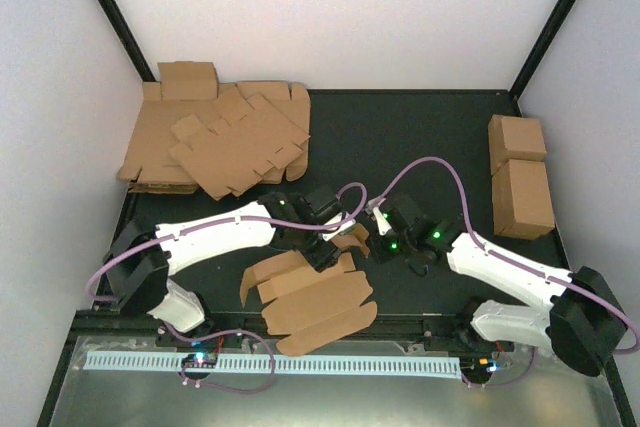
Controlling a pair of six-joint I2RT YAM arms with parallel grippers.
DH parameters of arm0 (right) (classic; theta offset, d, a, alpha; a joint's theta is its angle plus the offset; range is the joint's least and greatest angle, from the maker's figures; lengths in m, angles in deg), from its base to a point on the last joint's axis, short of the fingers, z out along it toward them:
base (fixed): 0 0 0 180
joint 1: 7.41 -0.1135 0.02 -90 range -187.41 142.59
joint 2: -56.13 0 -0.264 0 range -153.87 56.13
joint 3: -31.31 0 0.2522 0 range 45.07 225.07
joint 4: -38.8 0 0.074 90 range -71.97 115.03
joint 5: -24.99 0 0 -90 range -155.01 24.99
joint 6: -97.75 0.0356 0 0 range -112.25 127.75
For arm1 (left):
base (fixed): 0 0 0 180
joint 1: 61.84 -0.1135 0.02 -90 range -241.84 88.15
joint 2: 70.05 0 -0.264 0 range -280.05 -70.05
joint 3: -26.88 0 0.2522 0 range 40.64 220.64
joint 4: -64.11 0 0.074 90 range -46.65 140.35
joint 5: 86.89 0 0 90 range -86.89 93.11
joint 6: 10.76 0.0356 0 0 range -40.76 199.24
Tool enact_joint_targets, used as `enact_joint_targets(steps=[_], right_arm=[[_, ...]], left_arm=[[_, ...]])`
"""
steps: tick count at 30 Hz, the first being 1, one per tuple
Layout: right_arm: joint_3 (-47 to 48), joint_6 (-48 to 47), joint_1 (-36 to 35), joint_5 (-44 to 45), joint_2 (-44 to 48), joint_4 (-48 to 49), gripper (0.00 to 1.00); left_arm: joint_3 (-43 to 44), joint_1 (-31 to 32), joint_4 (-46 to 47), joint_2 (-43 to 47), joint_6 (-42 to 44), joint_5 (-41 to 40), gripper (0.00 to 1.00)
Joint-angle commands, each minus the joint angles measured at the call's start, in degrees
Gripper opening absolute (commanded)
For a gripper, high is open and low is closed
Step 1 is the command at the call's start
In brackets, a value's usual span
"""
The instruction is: Fold the paper box
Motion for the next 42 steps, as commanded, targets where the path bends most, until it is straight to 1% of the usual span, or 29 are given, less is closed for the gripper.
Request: enact_joint_targets(steps=[1,3,5,9,14,18,26,33,42], right_arm=[[0.27,-1.17,-0.28,1.21,1.60,1.48,0.02],[-0.04,-1.29,-0.31,1.54,2.13,2.40,0.02],[-0.72,-1.25,-0.30,1.80,2.90,4.06,0.02],[-1.94,-0.38,-0.32,0.56,4.27,6.24,0.03],[-2.07,0.31,-0.34,0.58,5.79,3.74,0.03],[-2.59,1.08,-0.76,0.21,7.21,2.42,0.03],[-4.01,4.27,-5.12,0.75,7.29,2.97,0.03],[-4.96,7.58,-6.42,-0.66,7.27,4.41,0.03],[-7.09,8.09,-8.11,1.38,3.46,8.53,0.03]], left_arm=[[0.89,0.38,-1.09,1.34,1.75,-0.63,0.63],[0.41,0.38,-0.31,1.33,1.33,-0.55,0.63],[-0.21,0.38,0.73,1.19,0.47,-0.86,0.60],[-1.71,0.63,2.50,1.10,-2.09,-3.49,0.57],[-3.59,0.89,4.32,2.29,-6.11,-8.93,0.51],[-3.84,1.04,4.58,3.08,-7.86,-11.40,0.48],[-3.97,2.22,4.27,3.03,-9.25,-14.61,0.46],[-4.17,4.24,4.04,2.71,-12.59,-19.42,0.45],[-2.57,6.01,3.66,-0.82,-11.73,-19.15,0.46]])
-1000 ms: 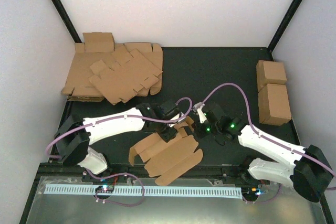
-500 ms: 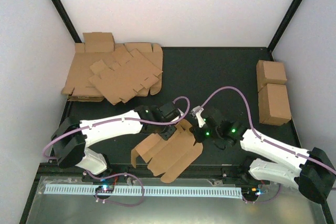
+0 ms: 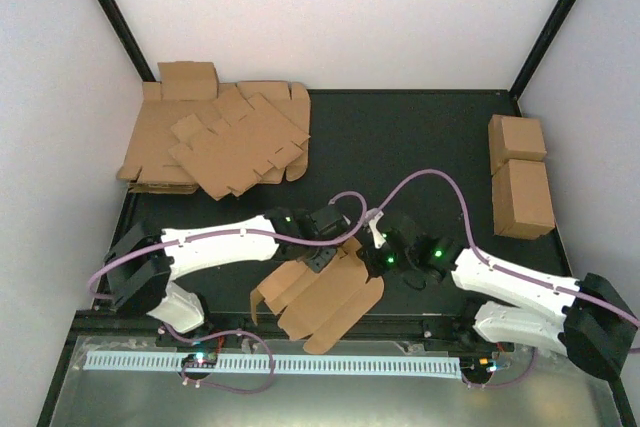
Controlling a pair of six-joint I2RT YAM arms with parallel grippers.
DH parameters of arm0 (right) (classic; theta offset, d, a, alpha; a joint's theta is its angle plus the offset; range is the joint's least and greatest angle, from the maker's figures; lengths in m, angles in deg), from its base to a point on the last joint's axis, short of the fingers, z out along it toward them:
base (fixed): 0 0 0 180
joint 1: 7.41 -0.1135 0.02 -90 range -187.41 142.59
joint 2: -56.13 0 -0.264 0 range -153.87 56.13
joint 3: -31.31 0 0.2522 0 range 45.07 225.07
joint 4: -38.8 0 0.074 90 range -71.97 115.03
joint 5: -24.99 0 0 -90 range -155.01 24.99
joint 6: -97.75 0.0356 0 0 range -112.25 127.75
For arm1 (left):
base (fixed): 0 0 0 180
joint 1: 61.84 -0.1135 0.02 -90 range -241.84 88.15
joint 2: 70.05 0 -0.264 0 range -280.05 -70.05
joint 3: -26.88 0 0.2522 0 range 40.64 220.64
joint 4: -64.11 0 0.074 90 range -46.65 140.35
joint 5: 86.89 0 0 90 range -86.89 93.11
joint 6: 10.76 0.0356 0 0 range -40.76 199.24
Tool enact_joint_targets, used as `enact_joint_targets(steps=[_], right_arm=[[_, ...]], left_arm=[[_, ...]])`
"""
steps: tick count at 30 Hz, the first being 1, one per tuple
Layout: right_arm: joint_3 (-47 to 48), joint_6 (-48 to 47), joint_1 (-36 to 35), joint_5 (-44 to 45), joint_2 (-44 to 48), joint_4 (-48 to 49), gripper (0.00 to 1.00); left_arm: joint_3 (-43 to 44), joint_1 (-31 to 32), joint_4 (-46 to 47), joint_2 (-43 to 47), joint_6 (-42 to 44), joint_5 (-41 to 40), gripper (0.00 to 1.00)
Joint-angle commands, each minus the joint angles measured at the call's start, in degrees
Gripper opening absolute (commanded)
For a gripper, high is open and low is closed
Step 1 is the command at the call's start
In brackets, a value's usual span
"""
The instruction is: Fold the paper box
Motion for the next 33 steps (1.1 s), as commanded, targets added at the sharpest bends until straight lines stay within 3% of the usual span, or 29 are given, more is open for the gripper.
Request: enact_joint_targets(steps=[1,7,13,16,26,33], right_arm=[[-1.91,1.90,-1.52,1.37,-2.35,2.23,0.03],[-2.33,5.90,-4.74,2.60,-2.96,3.55,0.03],[-5.67,9.39,-5.96,-1.97,-1.64,10.82,0.08],[-8.36,8.51,-5.99,-3.78,0.28,15.55,0.14],[-12.84,2.87,-5.93,-4.52,-0.19,26.85,0.16],[-16.15,0.66,-5.91,-2.22,1.39,31.25,0.46]], left_arm=[[2.36,1.16,-0.86,-2.91,-0.11,-1.89,0.46],[4.90,2.69,-3.96,-6.46,0.01,-2.64,0.46],[4.56,3.43,-3.31,-6.31,-1.06,-3.11,0.47],[4.00,3.78,-2.57,-6.19,-0.62,-3.08,0.46],[0.20,4.05,2.20,-3.96,4.29,1.59,0.47],[-0.21,4.07,2.20,-3.66,6.92,3.73,0.47]])
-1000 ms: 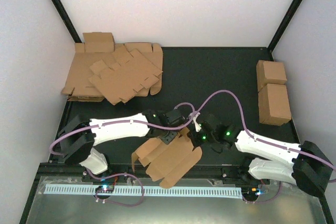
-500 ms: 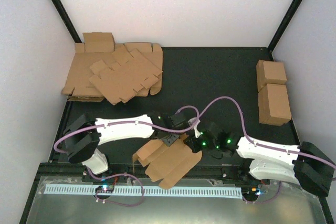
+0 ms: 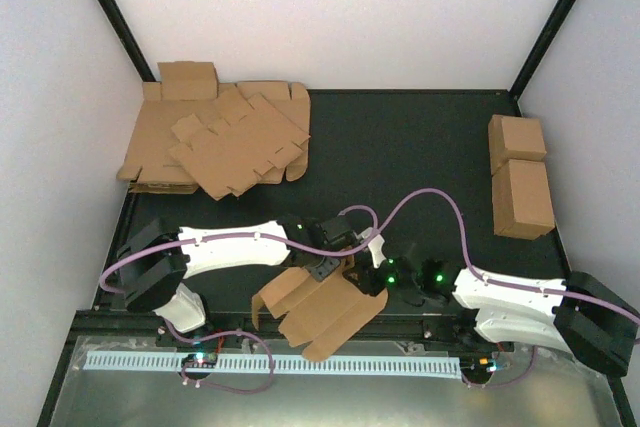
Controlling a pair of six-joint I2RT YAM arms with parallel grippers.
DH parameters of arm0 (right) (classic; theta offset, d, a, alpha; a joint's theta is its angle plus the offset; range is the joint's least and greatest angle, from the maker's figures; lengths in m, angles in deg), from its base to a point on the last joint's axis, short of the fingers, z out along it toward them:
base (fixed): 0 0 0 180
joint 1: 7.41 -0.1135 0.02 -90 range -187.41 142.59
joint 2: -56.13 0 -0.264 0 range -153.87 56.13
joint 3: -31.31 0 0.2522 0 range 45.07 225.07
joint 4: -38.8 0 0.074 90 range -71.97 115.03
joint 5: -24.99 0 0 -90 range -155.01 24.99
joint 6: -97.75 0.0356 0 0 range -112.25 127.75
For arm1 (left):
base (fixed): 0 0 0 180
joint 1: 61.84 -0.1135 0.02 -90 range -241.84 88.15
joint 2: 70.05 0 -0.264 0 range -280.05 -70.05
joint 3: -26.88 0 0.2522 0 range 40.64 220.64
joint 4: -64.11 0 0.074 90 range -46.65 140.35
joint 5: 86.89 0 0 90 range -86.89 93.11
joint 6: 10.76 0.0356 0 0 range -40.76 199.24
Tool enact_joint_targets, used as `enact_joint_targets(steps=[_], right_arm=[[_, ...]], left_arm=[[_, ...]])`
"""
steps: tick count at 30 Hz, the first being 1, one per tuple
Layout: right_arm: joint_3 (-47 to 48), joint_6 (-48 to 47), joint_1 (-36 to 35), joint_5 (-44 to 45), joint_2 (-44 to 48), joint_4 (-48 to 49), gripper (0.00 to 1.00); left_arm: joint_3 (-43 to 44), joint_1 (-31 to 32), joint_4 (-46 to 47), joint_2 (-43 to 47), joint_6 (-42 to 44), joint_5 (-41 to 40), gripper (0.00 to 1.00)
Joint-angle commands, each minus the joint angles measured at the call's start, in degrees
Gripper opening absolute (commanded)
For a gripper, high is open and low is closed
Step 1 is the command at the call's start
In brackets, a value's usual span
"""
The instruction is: Fold the paper box
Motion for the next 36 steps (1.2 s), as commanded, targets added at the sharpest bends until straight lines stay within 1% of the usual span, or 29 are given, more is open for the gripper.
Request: enact_joint_targets(steps=[1,3,7,12,16,19,25,29,33,36], right_arm=[[-1.53,-2.92,-0.36,1.34,1.29,7.96,0.46],[-1.77,-3.92,-0.34,0.64,1.15,8.91,0.47],[-2.58,-6.32,-0.36,-3.46,1.24,12.47,0.46],[-3.33,-7.17,-0.36,-3.31,1.15,14.10,0.45],[-5.14,-7.96,-0.36,-3.07,1.65,17.57,0.32],[-5.86,-9.53,-0.36,-4.50,1.34,19.79,0.31],[-5.88,-12.68,-0.36,-4.78,0.32,21.28,0.32],[-6.69,-14.75,-0.36,-6.77,0.54,24.02,0.33],[-8.37,-15.03,-0.36,-7.79,4.57,24.35,0.44],[-9.94,-14.28,-0.36,-5.12,11.20,20.60,0.51]], left_arm=[[-0.11,0.71,2.01,0.90,4.29,4.83,0.47],[-0.09,0.73,1.91,0.90,4.54,5.12,0.47],[0.32,0.70,1.73,0.72,4.70,5.25,0.47],[0.43,0.73,1.91,0.72,4.96,5.47,0.47],[0.81,0.68,1.62,-0.05,4.97,5.55,0.47],[1.38,0.67,1.45,-0.69,4.95,5.60,0.47],[1.73,0.67,1.43,-0.30,5.11,5.77,0.47],[1.92,0.73,1.30,-0.66,5.13,6.25,0.47],[2.01,0.68,0.94,-1.01,4.86,5.62,0.47],[2.03,0.69,0.47,-0.72,4.85,5.03,0.47]])
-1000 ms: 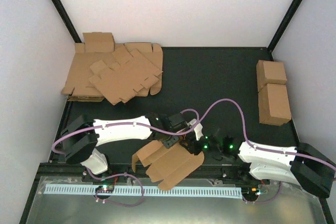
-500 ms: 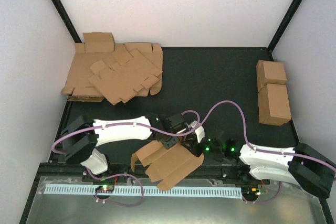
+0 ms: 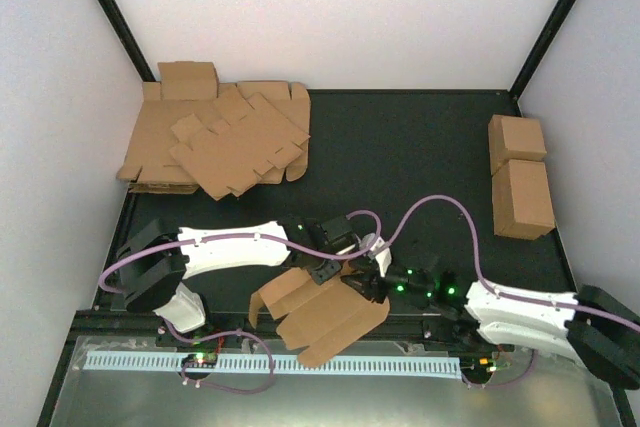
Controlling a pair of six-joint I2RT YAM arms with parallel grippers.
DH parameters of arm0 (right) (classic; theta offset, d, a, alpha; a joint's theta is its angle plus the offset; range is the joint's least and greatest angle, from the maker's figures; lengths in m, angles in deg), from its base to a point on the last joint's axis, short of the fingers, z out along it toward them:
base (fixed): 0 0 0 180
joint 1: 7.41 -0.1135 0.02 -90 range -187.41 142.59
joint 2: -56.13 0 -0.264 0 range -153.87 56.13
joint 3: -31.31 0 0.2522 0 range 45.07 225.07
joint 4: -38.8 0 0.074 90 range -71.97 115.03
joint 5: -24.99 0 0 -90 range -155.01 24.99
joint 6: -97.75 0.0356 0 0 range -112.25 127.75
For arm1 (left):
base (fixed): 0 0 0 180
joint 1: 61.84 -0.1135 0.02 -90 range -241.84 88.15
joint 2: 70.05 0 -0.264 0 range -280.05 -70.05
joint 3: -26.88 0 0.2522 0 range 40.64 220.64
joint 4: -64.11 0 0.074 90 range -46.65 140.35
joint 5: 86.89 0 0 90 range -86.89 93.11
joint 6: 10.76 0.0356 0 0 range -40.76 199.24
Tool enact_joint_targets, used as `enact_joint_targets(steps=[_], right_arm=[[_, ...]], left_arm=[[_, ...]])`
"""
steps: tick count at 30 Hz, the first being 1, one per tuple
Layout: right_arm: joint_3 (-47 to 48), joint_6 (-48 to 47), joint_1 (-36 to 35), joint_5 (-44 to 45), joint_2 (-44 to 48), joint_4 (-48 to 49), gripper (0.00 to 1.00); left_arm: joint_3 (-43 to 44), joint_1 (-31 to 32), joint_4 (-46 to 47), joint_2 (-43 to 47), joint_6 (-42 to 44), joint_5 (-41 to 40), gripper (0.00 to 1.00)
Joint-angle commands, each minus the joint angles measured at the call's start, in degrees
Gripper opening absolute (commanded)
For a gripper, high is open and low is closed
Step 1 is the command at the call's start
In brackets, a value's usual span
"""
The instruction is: Fold the paper box
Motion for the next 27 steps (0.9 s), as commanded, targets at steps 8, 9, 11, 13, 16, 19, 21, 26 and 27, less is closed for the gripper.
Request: enact_joint_targets(steps=[8,9,11,13,16,19,21,26,27], right_arm=[[-2.21,3.76,-0.16,15.57,26.46,-14.04,0.47],[-2.59,5.56,0.06,18.19,28.18,-14.94,0.47],[-2.47,9.85,0.75,24.52,30.87,-18.49,0.44],[-2.60,12.64,1.50,27.68,33.49,-20.43,0.43],[-2.41,16.92,3.81,30.36,35.24,-22.50,0.44],[0.30,19.93,10.14,27.50,33.06,-26.65,0.44],[2.14,20.59,17.82,19.82,29.37,-26.97,0.48],[9.07,16.71,36.30,-5.50,12.03,-26.41,0.47],[11.22,14.27,37.24,-8.42,8.42,-27.20,0.46]], left_arm=[[1.57,0.18,0.25,-0.43,0.35,0.99,0.47],[1.59,0.17,0.37,-0.42,0.43,1.00,0.47],[1.66,0.09,0.34,-0.50,0.42,1.08,0.47],[1.74,0.11,0.26,-0.42,0.48,1.05,0.47],[1.83,0.16,0.15,-0.42,0.51,0.97,0.47],[1.99,0.10,0.01,-0.47,0.63,0.96,0.47],[2.16,0.11,-0.10,-0.58,0.67,1.01,0.47],[2.40,0.15,-0.71,-0.90,0.46,0.39,0.47],[2.44,0.16,-0.89,-0.94,0.46,0.25,0.46]])
